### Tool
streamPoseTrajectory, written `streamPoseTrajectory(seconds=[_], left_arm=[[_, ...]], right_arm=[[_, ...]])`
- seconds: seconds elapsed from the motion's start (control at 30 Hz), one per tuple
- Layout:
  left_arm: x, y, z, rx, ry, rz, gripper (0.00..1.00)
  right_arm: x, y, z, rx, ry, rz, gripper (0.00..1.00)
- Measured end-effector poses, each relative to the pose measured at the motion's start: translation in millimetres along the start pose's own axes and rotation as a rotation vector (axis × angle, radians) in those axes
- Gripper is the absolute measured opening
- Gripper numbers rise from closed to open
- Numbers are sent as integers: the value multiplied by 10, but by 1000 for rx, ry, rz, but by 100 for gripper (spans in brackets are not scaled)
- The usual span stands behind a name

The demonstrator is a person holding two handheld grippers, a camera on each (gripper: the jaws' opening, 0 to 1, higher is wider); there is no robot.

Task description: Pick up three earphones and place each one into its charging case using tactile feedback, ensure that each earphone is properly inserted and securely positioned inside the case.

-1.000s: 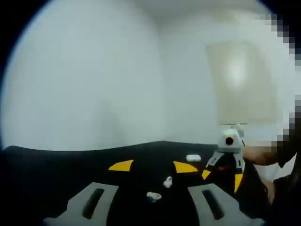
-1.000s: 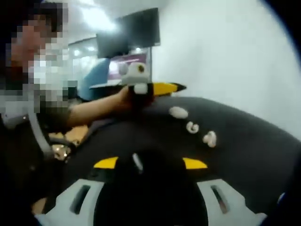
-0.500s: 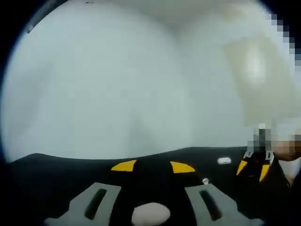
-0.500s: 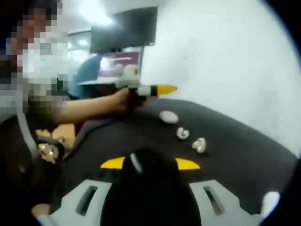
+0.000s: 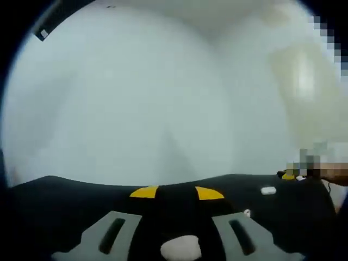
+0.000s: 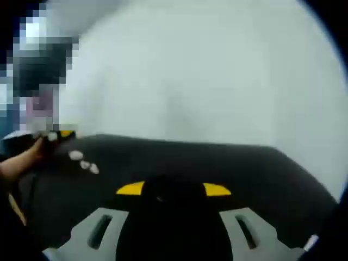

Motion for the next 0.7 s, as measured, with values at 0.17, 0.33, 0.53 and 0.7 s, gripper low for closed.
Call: streamPoseTrajectory(seconds=[0.17, 0.33, 0.53, 0.7], left_arm=[[47, -53, 42, 40, -1, -35, 20], [47, -63, 76, 50, -31, -36, 20], [60, -59, 73, 50, -26, -39, 20], [3, -106, 252, 174, -117, -6, 20]], right_arm=[[-140, 54, 31, -16, -10, 52, 40], [-205, 117, 11, -11, -12, 94, 40], [-288, 147, -86, -79, -32, 151, 42], [-51, 22, -125, -231, -141, -5, 57]])
Point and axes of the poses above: the point that each gripper's makers call its tool centre point, and the gripper's own axes: y roughly forward along the fingers, z roughly to its left, x roughly out of its top, the point moved 8 cm from there along -y, roughly backward along the fingers, and after that the axes turned 7 degrees about -y, right-handed, at the moved point
